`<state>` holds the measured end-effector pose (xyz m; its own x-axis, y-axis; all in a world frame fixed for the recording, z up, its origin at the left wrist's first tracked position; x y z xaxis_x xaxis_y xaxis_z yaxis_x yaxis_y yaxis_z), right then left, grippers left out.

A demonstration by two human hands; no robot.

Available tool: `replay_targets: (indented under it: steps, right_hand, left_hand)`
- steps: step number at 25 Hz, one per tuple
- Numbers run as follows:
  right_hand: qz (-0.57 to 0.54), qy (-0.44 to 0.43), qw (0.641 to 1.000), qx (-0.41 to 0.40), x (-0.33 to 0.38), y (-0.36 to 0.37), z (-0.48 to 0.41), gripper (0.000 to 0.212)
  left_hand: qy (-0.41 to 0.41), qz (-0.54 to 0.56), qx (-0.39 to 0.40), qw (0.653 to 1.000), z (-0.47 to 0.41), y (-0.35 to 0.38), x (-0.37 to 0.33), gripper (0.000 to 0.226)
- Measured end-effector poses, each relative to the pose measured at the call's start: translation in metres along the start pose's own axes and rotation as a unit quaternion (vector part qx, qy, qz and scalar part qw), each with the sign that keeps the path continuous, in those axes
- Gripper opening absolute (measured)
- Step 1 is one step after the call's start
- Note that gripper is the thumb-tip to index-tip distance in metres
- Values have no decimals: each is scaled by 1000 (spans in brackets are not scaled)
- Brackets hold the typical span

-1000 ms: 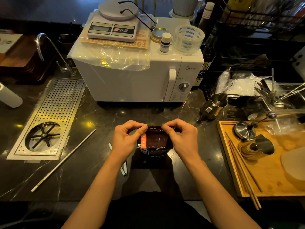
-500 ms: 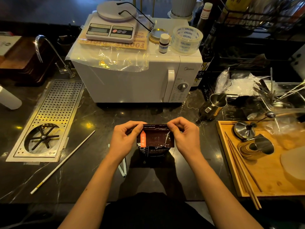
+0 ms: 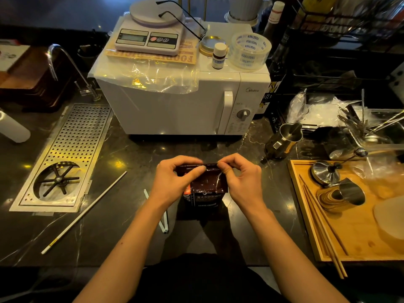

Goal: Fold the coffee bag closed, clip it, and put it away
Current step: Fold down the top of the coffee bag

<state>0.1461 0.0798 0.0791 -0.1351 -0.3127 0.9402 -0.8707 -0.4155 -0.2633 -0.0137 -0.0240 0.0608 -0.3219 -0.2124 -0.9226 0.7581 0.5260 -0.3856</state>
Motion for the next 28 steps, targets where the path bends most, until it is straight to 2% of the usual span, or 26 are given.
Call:
replay_targets:
  steps: [3, 6, 10, 13, 16, 19, 22, 26, 28]
  right_hand:
    - [-9, -5, 1000, 6, -1, 3, 1, 9]
    - [-43, 10, 999, 27, -3, 2, 1, 7]
    - [-72, 24, 995, 64, -4, 10, 0, 7]
    - [-49, 19, 997, 50, -5, 12, -1, 12]
    - [5, -4, 1000, 27, 0, 14, -2, 12]
    - [-6, 9, 1000, 12, -2, 11, -5, 10]
    - [-37, 38, 999, 1, -8, 7, -6, 11]
    - [-92, 71, 992, 49, -13, 6, -9, 13]
    - [-79, 63, 993, 53, -14, 0, -10, 16]
  left_hand:
    - [28, -18, -23, 999, -1, 5, -5, 5]
    - [47, -26, -34, 998, -1, 6, -6, 7]
    - [51, -21, -28, 998, -1, 9, -8, 7]
    - [55, -18, -15, 998, 1, 11, -9, 10]
    - [45, -23, -10, 999, 0, 8, -8, 9]
    - [8, -16, -42, 999, 0, -4, 1, 11]
    - [14, -50, -51, 997, -1, -9, 7, 14]
    - [10, -28, -54, 998, 1, -11, 3, 11]
    - [5, -15, -51, 999, 2, -12, 2, 12]
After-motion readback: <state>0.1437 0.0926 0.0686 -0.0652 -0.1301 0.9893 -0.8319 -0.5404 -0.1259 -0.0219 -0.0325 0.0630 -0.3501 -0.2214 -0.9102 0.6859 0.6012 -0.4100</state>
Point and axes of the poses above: each hand's wrist, its own z-axis away from the middle knuckle, its own y-axis out of the palm, x = y × z, the point moved 8 cm from there along -z, towards the middle knuckle, and after that the axes turned 10 degrees about -z, right-handed, at the moved point
